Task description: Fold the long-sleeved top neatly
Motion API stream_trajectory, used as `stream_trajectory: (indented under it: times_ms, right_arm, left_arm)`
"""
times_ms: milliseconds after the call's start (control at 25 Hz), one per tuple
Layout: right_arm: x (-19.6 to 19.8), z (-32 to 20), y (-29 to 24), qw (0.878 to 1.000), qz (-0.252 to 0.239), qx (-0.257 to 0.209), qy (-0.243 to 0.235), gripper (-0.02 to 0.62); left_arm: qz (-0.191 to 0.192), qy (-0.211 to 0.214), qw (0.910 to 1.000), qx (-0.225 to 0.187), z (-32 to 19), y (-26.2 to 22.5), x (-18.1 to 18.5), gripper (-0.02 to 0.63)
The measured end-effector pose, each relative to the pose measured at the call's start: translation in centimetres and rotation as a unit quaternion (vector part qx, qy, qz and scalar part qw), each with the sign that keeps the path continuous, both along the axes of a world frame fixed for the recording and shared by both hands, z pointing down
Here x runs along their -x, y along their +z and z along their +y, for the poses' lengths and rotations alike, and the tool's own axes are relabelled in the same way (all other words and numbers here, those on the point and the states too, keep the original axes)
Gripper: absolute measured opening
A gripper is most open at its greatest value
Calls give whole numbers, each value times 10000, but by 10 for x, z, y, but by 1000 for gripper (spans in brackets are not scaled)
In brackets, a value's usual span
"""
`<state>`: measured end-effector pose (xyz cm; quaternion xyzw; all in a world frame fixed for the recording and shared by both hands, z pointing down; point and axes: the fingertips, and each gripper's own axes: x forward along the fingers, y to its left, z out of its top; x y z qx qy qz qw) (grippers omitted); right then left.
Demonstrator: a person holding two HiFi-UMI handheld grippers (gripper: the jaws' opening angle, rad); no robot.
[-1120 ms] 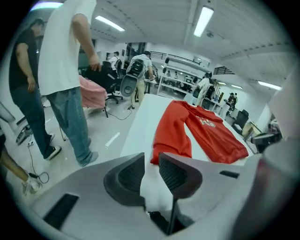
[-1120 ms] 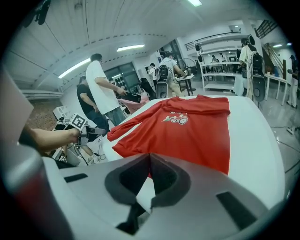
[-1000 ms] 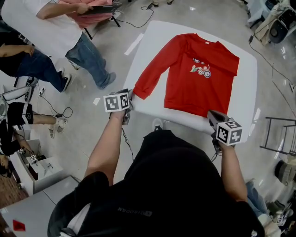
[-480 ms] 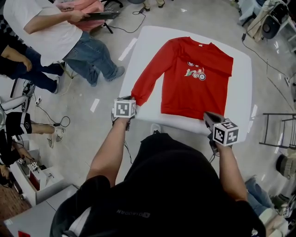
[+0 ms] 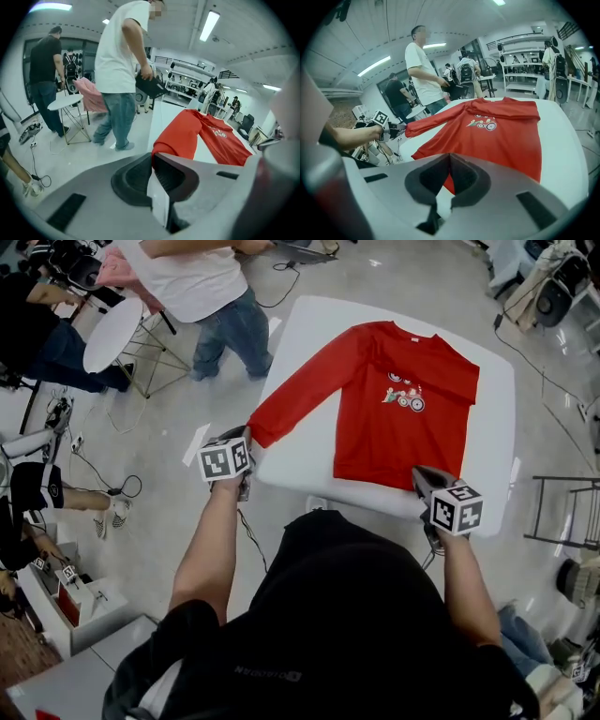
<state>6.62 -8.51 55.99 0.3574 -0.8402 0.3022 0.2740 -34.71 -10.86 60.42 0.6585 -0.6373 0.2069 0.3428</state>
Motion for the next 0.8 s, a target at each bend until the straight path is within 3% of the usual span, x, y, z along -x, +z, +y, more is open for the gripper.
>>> stream_trajectory:
  times_ms: [400,800]
  right_arm:
    - [29,-25,-17,9997,2,-249,19,5]
    - [23,-34,-21,9981,102,-257,547,5]
  left_arm:
    - [-676,272,9949,-704,-96,-94,92,20]
    - [-1067,1058,9853,-816,-206,-169,126,20]
